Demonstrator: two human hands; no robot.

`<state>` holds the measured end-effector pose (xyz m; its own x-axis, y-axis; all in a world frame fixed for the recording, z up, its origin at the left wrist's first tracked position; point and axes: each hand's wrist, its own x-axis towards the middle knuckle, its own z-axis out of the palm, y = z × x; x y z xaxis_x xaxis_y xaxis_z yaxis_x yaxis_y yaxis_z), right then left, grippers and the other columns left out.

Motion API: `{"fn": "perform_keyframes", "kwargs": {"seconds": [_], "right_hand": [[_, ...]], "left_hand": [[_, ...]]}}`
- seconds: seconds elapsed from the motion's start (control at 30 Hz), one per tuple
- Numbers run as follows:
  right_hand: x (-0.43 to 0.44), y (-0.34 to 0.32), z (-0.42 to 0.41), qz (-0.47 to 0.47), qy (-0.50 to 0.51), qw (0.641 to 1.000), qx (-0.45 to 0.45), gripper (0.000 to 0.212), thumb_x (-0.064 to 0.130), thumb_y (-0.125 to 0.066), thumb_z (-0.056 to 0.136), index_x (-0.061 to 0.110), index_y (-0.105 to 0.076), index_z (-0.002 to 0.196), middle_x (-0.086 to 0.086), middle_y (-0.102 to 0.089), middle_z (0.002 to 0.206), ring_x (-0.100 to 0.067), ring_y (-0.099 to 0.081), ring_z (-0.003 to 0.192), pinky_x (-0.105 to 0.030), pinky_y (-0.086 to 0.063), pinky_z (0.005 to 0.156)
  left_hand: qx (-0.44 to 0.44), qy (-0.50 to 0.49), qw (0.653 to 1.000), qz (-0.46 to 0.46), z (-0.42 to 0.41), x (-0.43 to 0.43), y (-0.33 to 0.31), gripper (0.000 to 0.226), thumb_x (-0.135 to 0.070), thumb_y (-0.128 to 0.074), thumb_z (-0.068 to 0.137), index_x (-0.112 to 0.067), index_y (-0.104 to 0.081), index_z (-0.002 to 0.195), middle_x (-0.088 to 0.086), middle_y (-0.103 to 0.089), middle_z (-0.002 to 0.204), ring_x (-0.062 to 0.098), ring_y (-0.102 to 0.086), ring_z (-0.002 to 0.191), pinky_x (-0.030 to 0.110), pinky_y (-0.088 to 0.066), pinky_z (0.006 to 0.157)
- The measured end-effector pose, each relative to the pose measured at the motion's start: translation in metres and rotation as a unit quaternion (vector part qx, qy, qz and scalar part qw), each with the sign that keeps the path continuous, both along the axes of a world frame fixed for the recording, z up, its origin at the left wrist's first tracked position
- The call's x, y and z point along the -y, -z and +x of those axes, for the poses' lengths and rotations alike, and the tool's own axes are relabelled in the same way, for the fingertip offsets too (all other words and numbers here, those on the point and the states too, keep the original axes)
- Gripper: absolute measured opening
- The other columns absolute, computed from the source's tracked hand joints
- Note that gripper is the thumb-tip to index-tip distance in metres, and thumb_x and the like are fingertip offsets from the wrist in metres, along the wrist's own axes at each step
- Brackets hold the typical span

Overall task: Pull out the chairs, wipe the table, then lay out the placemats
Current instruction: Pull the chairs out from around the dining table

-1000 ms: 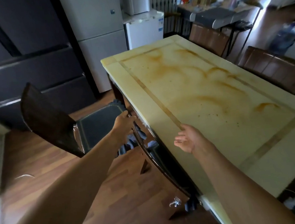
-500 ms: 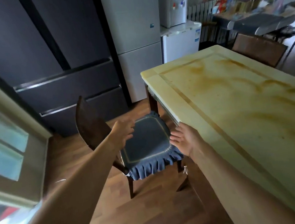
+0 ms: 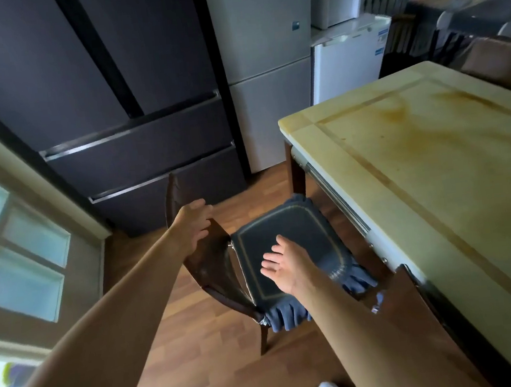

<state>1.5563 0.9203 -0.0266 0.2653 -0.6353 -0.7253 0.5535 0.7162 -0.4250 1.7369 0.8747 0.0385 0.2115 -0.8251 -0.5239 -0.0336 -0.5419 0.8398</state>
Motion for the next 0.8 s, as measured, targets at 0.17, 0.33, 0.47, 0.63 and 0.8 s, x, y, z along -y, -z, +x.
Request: {"fn": "perform_keyframes", "kwargs": {"seconds": [0.17,0.33,0.47,0.63,0.8], "right_hand": [[0.025,0.034,0.039,0.056,-0.023,0.998,-0.003,0.055,0.027,-0.039,0.102,0.0,-0.024,0.147,-0.024,-0.029,0.151,-0.037,-0.029,0.14,-0.048,-0.028,0.113],[0.03,0.067,0.071,0.128,-0.016,0.992,0.012,0.044,0.017,-0.042,0.101,-0.002,-0.036,0.14,-0.027,-0.045,0.135,-0.039,-0.042,0.13,-0.051,-0.033,0.11],[0.027,0.1,0.093,0.179,-0.007,0.983,-0.023,0.029,0.012,-0.046,0.098,0.0,-0.053,0.124,-0.022,-0.059,0.117,-0.035,-0.059,0.097,-0.048,-0.048,0.083],[0.028,0.116,0.114,0.248,0.006,0.967,-0.057,0.015,0.004,-0.048,0.094,0.008,-0.056,0.106,-0.012,-0.055,0.084,-0.022,-0.048,0.067,-0.034,-0.044,0.059],[0.026,0.124,0.126,0.287,0.009,0.957,-0.04,0.021,0.005,-0.045,0.095,0.003,-0.055,0.114,-0.014,-0.061,0.104,-0.027,-0.056,0.093,-0.035,-0.049,0.081]], "left_hand": [[0.132,-0.009,0.991,-0.013,0.033,0.04,0.017,0.047,-0.015,-0.048,0.095,-0.009,-0.038,0.141,0.018,-0.046,0.141,0.036,-0.045,0.13,0.044,-0.038,0.105],[0.253,-0.045,0.966,0.0,0.075,0.076,0.04,0.038,-0.011,-0.059,0.088,-0.005,-0.051,0.125,0.007,-0.061,0.097,0.018,-0.06,0.078,0.023,-0.048,0.065],[0.245,-0.045,0.968,0.035,0.098,0.09,0.062,0.03,-0.003,-0.066,0.082,-0.006,-0.052,0.108,0.009,-0.059,0.088,0.02,-0.058,0.076,0.027,-0.045,0.06],[0.165,-0.085,0.979,0.089,0.116,0.106,0.082,0.033,0.001,-0.067,0.08,0.0,-0.053,0.111,0.006,-0.056,0.079,0.026,-0.062,0.08,0.034,-0.049,0.073],[0.041,-0.083,0.988,0.123,0.123,0.107,0.091,0.035,0.009,-0.057,0.084,-0.007,-0.05,0.115,0.012,-0.06,0.09,0.024,-0.059,0.074,0.039,-0.048,0.076]]}}
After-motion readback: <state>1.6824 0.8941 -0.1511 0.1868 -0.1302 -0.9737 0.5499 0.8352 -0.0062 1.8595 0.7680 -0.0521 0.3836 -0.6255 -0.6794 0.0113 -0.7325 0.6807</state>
